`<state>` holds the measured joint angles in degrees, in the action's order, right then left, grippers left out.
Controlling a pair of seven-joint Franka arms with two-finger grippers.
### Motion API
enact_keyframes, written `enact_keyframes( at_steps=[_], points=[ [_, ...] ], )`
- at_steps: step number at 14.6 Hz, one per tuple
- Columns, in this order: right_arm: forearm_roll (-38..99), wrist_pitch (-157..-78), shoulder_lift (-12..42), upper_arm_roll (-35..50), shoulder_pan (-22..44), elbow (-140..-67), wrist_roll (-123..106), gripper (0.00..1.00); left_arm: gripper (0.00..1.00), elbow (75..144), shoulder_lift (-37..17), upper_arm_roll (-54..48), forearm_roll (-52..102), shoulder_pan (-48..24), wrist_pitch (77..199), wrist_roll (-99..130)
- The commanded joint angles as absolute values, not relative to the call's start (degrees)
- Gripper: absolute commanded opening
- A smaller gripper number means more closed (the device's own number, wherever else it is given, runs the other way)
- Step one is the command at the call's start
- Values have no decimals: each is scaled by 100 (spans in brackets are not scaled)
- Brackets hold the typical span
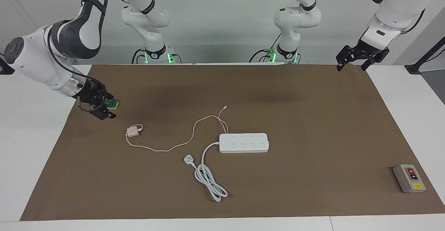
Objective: Plug charger into power strip
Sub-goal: 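Move the open right gripper over the pink charger plug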
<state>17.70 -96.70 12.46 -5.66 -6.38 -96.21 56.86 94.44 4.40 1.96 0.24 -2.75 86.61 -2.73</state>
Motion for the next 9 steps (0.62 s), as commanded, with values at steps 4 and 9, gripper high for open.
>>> enact_keyframes(
  at_steps=[4,9],
  points=[
    [2513,-10028,1897,-536,-984,-9624,5757,100,100,9589,589,237,79,-308,8640,-272],
    [2644,-9756,2205,-536,-1186,-9659,4924,100,100,9589,589,229,79,-308,8631,-272]
  ],
)
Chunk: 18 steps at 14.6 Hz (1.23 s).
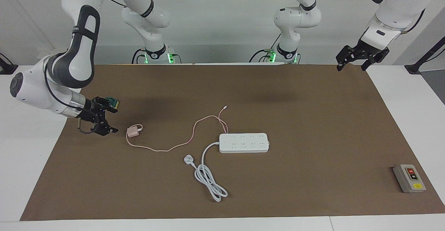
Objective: Plug charger into power strip
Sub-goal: 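Move the open right gripper over the pink charger plug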
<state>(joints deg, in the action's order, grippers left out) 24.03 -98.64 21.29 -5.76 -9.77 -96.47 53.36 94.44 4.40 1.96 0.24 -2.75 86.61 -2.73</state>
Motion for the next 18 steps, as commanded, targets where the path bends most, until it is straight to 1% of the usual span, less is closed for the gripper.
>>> enact_keyframes(
  at_steps=[1,4,8,11,18],
  points=[
    [2724,-9730,2258,-536,-1195,-9659,4878,100,100,9589,598,229,79,-308,8640,-272],
    [3303,-9755,2504,-536,-1318,-9659,4825,100,100,9589,589,229,79,-308,8640,-272],
    [3366,-9835,2663,-536,-1301,-9711,4747,100,100,9589,589,229,79,-299,8640,-272],
    [3375,-10010,2672,-536,-1248,-9966,4439,100,100,9589,589,229,79,-308,8631,-272],
    [3515,-10344,2900,-536,-1152,-9967,4157,100,100,9562,615,298,88,-246,8534,-325]
  ],
)
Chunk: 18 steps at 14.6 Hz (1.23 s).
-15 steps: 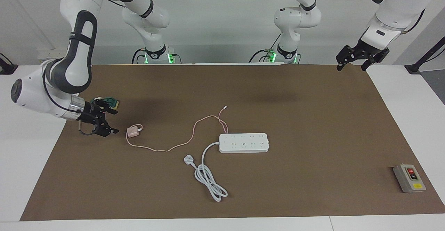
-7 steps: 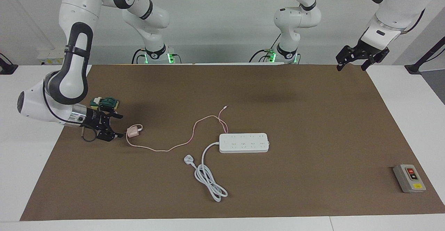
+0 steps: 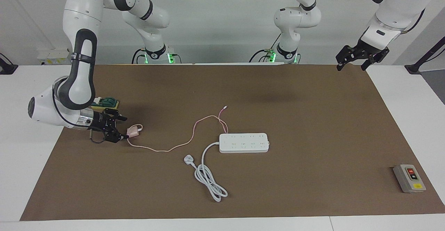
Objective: Plug charger into power strip
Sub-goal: 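Close the right gripper on the pink charger while the left gripper advances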
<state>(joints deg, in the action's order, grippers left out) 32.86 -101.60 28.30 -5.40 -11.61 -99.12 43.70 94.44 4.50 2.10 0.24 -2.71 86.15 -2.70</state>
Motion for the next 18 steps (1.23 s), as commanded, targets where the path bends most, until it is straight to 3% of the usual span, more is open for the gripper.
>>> enact_keyframes(
  at_steps=[1,10,14,16,18],
  points=[
    [3516,-10371,2909,-527,-1151,-9967,4140,100,100,9562,615,299,88,-246,8552,-343],
    [3700,-10714,2962,-536,-975,-10195,3991,100,100,9606,589,308,2186,-149,9236,-413],
    [3866,-10889,2936,-536,-976,-10353,3885,100,100,10105,589,308,3617,-150,9491,-422],
    [3867,-11003,2927,-536,-984,-10432,3876,92,100,10283,580,282,3998,-211,9580,-439],
    [3876,-11135,2918,-536,-976,-10520,3780,66,100,10353,589,246,4174,-412,9702,-431]
  ],
)
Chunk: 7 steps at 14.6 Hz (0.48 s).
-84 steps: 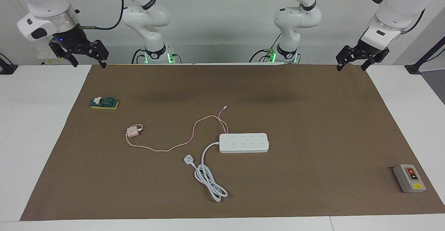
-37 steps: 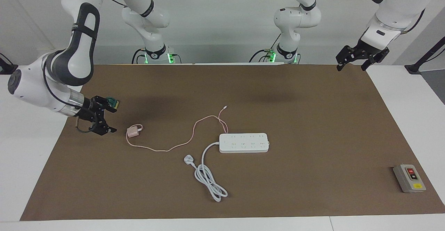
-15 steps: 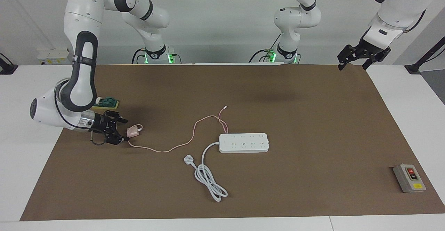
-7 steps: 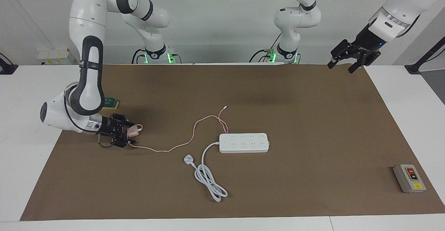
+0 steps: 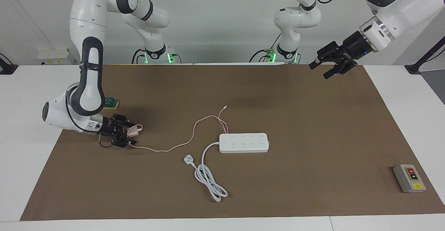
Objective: Plug charger into power strip
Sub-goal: 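Close the right gripper on the pink charger while the left gripper advances, then lift the charger with the right gripper while the left gripper reaches the strip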
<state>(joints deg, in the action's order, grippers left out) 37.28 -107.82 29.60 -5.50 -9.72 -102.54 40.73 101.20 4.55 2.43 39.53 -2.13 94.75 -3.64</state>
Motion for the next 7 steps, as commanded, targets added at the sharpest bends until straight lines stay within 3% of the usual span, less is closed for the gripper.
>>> enact_keyframes(
  at_steps=[1,4,5,7],
  points=[
    [3876,-11153,2918,-536,-976,-10521,3771,50,100,10493,606,237,4297,-465,9842,-431],
    [3885,-11232,2918,-527,-976,-10529,3762,9,100,10775,720,237,4894,-536,9966,-387],
    [3920,-11241,2918,-527,-967,-10521,3762,2,100,10828,738,237,5035,-536,10002,-387],
    [3920,-11329,2918,-536,-967,-10538,3762,0,100,10872,738,237,5307,-545,10019,-395]
  ],
)
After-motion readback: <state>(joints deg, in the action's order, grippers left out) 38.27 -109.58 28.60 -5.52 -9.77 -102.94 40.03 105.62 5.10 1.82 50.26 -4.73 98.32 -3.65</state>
